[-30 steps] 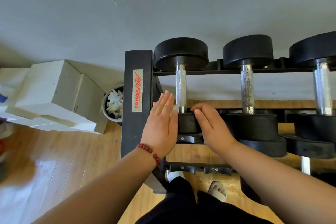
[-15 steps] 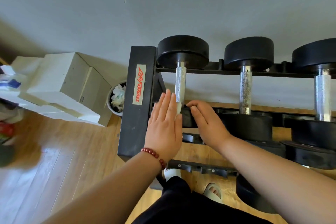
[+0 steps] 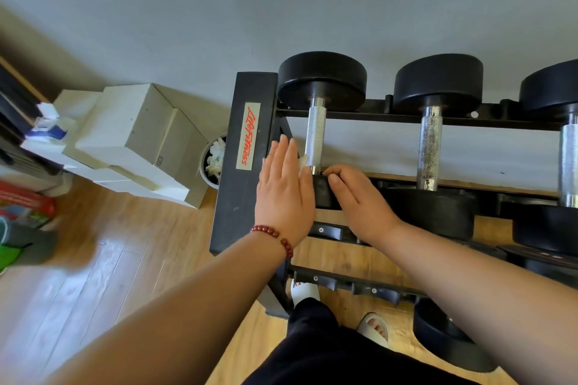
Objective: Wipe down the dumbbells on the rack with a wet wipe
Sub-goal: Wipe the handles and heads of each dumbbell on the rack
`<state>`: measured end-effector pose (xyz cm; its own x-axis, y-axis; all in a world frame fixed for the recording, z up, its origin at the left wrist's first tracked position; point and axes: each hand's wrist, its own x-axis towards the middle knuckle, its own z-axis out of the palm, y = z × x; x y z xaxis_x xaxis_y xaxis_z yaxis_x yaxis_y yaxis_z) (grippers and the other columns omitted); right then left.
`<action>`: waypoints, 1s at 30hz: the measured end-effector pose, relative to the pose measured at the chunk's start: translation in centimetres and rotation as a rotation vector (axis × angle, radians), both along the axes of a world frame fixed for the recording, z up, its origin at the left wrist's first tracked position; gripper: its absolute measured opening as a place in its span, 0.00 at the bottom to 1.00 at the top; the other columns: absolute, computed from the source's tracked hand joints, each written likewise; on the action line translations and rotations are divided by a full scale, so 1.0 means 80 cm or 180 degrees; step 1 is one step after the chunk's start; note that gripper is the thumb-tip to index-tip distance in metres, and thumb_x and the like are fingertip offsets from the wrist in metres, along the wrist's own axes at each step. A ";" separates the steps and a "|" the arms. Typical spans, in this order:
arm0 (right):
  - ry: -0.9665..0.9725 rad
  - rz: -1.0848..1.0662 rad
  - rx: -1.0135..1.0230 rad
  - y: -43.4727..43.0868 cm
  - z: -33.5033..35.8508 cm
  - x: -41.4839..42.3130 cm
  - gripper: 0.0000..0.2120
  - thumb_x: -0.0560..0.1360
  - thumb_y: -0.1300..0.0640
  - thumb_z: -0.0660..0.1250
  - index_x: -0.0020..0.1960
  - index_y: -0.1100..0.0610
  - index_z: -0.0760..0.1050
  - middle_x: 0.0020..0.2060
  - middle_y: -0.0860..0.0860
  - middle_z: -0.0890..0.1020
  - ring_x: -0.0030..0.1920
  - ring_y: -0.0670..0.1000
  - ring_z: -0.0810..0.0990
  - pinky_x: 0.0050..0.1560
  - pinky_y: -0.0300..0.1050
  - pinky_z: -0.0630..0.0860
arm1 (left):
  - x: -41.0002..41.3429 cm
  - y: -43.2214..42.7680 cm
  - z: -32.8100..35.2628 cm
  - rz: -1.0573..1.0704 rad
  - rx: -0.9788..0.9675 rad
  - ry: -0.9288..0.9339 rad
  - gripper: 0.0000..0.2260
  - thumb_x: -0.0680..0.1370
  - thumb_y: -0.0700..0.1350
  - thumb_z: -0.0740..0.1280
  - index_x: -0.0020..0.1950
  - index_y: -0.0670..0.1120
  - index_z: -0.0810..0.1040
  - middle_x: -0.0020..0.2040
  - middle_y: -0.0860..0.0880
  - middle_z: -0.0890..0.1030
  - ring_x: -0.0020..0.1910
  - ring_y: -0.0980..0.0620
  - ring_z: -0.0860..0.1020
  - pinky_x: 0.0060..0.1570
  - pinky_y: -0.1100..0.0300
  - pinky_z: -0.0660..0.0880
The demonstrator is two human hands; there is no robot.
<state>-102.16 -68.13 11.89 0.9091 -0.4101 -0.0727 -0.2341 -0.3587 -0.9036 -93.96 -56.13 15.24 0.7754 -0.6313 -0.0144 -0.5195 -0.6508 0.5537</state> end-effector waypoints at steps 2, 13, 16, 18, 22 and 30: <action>0.0010 0.0048 -0.0040 -0.002 -0.002 -0.002 0.13 0.83 0.50 0.54 0.57 0.53 0.74 0.50 0.48 0.77 0.52 0.42 0.73 0.52 0.34 0.69 | -0.019 0.008 -0.006 -0.0104 0.0083 -0.0234 0.27 0.83 0.55 0.44 0.80 0.47 0.47 0.80 0.52 0.44 0.75 0.61 0.36 0.73 0.63 0.35; 0.0045 0.0094 -0.0085 -0.003 0.010 -0.009 0.14 0.83 0.51 0.55 0.66 0.49 0.71 0.60 0.43 0.74 0.61 0.41 0.71 0.61 0.34 0.67 | -0.006 0.040 -0.005 -0.0235 -0.0438 0.0512 0.24 0.84 0.51 0.50 0.78 0.56 0.44 0.75 0.65 0.40 0.72 0.72 0.38 0.66 0.77 0.41; -0.0357 0.0163 -0.0765 0.007 0.022 -0.020 0.21 0.83 0.47 0.53 0.74 0.49 0.64 0.70 0.42 0.67 0.72 0.39 0.60 0.69 0.31 0.55 | 0.003 0.047 -0.004 -0.0260 -0.0334 0.0758 0.24 0.84 0.49 0.53 0.78 0.57 0.48 0.74 0.67 0.43 0.75 0.65 0.42 0.72 0.67 0.45; -0.0677 0.0406 -0.1469 0.017 0.031 -0.022 0.21 0.83 0.48 0.53 0.74 0.53 0.66 0.73 0.48 0.67 0.75 0.45 0.58 0.73 0.34 0.51 | 0.009 0.051 -0.002 -0.0312 -0.0546 0.0967 0.22 0.84 0.49 0.54 0.77 0.59 0.51 0.74 0.66 0.48 0.74 0.67 0.46 0.71 0.68 0.47; -0.0751 0.0917 -0.2465 0.035 0.022 -0.011 0.20 0.82 0.51 0.53 0.72 0.55 0.69 0.72 0.52 0.70 0.75 0.52 0.63 0.74 0.50 0.61 | 0.027 0.063 -0.005 0.0003 -0.1191 0.1466 0.17 0.84 0.44 0.55 0.71 0.60 0.61 0.76 0.56 0.62 0.74 0.61 0.59 0.75 0.59 0.57; -0.0607 0.0587 -0.3139 0.045 0.020 -0.004 0.18 0.78 0.49 0.64 0.56 0.63 0.79 0.63 0.58 0.78 0.68 0.57 0.73 0.63 0.56 0.75 | 0.058 0.069 -0.019 -0.0150 -0.1114 0.1897 0.18 0.84 0.47 0.55 0.74 0.55 0.65 0.74 0.50 0.67 0.74 0.53 0.63 0.74 0.50 0.61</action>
<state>-102.52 -64.52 13.51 0.9252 -0.0616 0.3744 0.0169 -0.9791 -0.2028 -89.33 -50.61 13.71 0.6700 -0.7093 -0.2189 -0.0848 -0.3661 0.9267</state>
